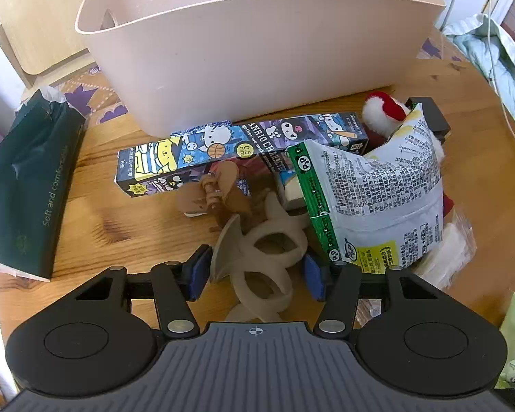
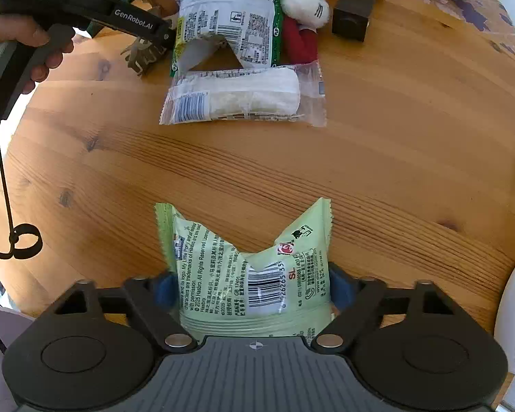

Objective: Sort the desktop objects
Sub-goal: 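Grasp the beige claw clip with the left tool and lift it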

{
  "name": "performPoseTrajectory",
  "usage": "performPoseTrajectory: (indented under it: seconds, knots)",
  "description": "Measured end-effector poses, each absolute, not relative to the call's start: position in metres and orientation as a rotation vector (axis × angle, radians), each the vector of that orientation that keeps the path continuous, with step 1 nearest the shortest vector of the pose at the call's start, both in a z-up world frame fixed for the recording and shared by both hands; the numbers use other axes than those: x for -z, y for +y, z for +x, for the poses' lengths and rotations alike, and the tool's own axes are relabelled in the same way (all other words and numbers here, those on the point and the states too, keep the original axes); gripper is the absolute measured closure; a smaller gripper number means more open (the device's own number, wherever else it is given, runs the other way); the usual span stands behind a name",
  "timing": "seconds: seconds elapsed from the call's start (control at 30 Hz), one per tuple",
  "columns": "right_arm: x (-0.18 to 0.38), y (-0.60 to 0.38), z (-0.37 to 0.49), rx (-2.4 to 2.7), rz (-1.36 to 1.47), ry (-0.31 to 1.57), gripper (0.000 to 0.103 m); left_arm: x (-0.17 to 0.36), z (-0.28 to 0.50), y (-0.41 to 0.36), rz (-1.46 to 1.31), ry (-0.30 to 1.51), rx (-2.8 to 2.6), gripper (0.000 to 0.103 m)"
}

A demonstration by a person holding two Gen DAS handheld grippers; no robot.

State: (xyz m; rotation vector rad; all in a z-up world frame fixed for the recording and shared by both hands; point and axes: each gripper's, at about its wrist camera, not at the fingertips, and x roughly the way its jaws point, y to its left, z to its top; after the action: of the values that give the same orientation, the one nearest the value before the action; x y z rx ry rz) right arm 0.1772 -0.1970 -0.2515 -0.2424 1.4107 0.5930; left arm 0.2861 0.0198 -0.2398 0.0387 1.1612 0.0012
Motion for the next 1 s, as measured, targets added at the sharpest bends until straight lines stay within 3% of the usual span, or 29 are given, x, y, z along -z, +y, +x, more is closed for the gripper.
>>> performPoseTrajectory:
  seconds: [0.07, 0.27, 0.7, 1.0]
  knots:
    - [0.251, -0.199, 0.177, -0.591, -0.226, 1.406, 0.032, 0.239, 0.284, 0.02, 0.036, 1.16, -0.002, 0.048]
    - [0.247, -0.205, 0.178, -0.588, -0.196, 1.398, 0.039, 0.238, 0.274, 0.024, 0.013, 1.16, 0.003, 0.05]
    - [0.22, -0.195, 0.183, -0.622, -0.171, 1.311, 0.04, 0.231, 0.24, 0.035, -0.036, 1.168, -0.007, 0.051]
    - [0.182, -0.197, 0.202, -0.623, -0.172, 1.201, 0.04, 0.197, 0.22, 0.047, -0.043, 1.114, 0.013, 0.051]
